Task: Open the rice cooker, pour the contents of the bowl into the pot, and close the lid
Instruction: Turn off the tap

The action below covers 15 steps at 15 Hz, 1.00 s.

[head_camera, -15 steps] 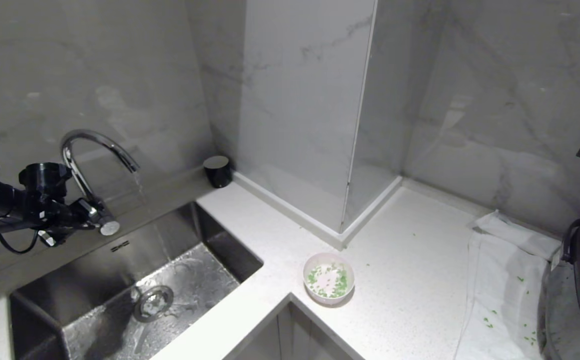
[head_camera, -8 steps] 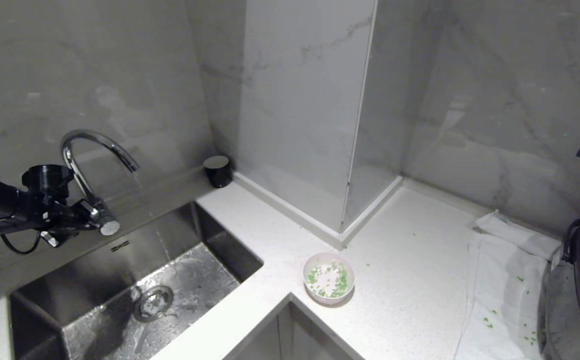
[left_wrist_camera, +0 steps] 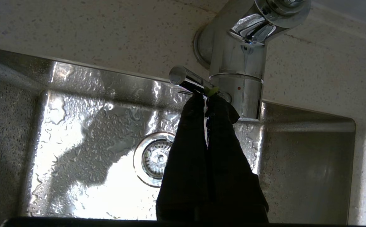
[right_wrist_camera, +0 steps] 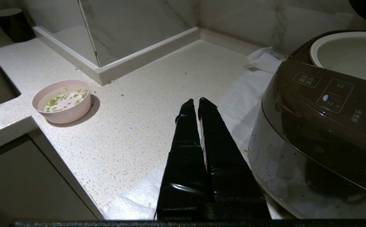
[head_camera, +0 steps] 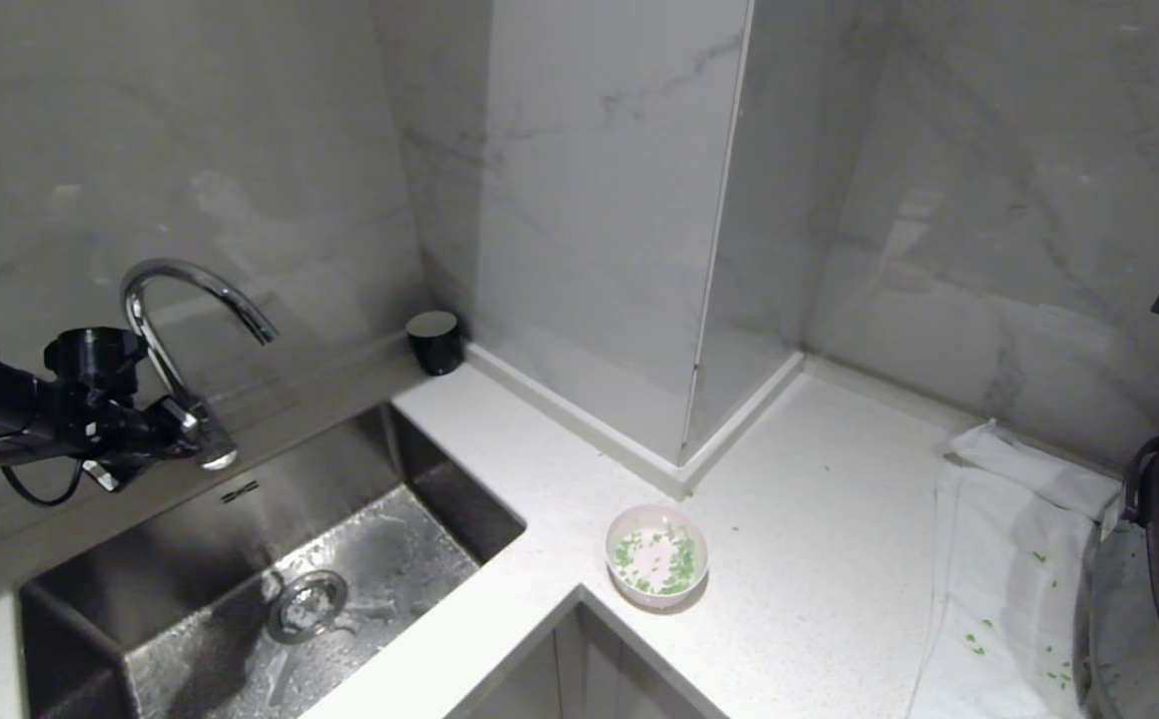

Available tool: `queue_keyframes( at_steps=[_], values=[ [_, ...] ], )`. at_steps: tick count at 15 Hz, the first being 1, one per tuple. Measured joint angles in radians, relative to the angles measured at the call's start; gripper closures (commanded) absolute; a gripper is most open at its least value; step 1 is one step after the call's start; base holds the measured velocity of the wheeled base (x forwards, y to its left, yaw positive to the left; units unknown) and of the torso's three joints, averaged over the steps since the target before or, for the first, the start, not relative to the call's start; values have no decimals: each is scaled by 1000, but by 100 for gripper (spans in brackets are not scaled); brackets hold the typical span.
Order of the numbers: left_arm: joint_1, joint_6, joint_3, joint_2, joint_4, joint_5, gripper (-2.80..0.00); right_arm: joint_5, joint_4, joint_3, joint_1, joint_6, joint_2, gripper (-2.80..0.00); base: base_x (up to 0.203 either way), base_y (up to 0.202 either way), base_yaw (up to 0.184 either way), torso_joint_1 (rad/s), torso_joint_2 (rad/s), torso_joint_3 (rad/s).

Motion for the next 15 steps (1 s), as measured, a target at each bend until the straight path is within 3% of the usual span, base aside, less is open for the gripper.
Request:
queue_keyframes(
  at_steps=[4,8,15],
  values=[
    [11,-2,-33,12,8,3,0,0,0,0,0,0,0,0,0,0,0,0,0,0],
    [17,-1,-92,47,15,97,0,0,0,0,0,0,0,0,0,0,0,0,0,0],
    [23,-2,-93,38,63,91,0,0,0,0,0,0,0,0,0,0,0,0,0,0]
  ],
)
